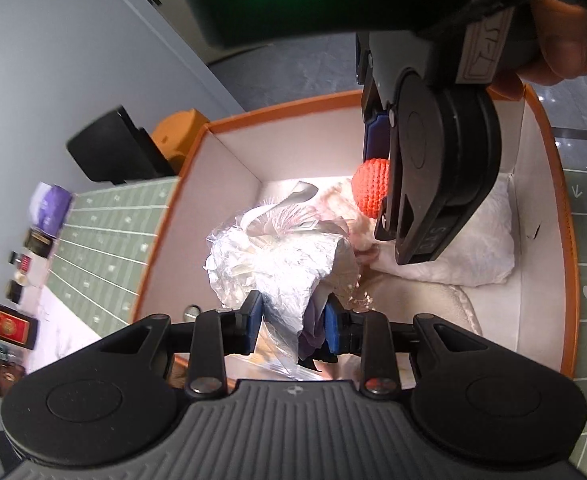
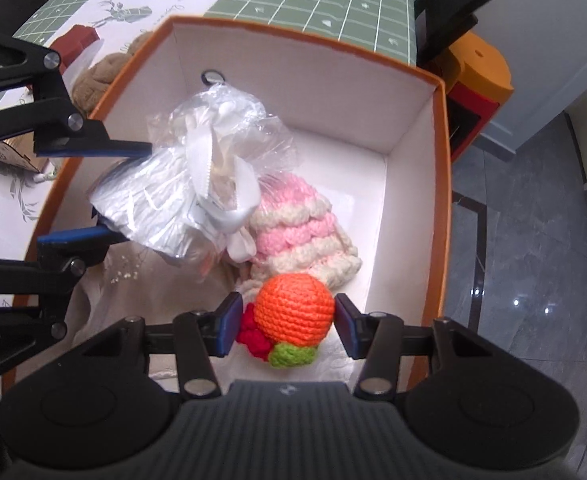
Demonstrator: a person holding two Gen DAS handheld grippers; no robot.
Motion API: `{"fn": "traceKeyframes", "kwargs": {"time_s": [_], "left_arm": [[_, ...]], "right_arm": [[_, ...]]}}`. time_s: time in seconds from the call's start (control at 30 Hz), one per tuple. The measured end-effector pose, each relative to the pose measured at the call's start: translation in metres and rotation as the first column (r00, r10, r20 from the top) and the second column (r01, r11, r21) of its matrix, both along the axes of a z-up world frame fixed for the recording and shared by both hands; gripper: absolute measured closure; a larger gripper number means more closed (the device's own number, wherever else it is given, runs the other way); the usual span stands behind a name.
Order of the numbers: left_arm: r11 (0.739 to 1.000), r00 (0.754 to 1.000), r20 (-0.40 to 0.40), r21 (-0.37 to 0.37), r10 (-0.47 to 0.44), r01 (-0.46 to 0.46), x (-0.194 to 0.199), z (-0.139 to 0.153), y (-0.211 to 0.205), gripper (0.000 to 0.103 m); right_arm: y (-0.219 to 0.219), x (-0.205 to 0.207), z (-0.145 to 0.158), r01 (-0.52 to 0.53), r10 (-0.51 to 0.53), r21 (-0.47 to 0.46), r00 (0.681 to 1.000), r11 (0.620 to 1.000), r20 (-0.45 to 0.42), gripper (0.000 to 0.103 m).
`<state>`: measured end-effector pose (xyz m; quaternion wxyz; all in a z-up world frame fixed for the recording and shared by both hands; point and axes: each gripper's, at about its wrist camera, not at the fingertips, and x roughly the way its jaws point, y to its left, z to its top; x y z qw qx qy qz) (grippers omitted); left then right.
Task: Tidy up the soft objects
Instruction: 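Carry the bundle and strawberry into the orange box and open both tools, then withdraw both tools from the box toward the table items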
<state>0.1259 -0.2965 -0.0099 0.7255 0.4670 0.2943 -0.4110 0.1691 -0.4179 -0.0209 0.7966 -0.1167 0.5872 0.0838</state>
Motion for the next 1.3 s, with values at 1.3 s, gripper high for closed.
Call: {"fn": "traceKeyframes", "kwargs": {"time_s": [1.3], "left_arm": [[0.985, 0.998, -0.031, -0.16, 0.054, -0.058, -0.026, 0.052, 0.049, 0.037]], "right_arm": [[0.037, -0.042, 0.046, -0.019, 0.02, -0.009, 0.995, 1.0, 0.097, 0.034]]}}
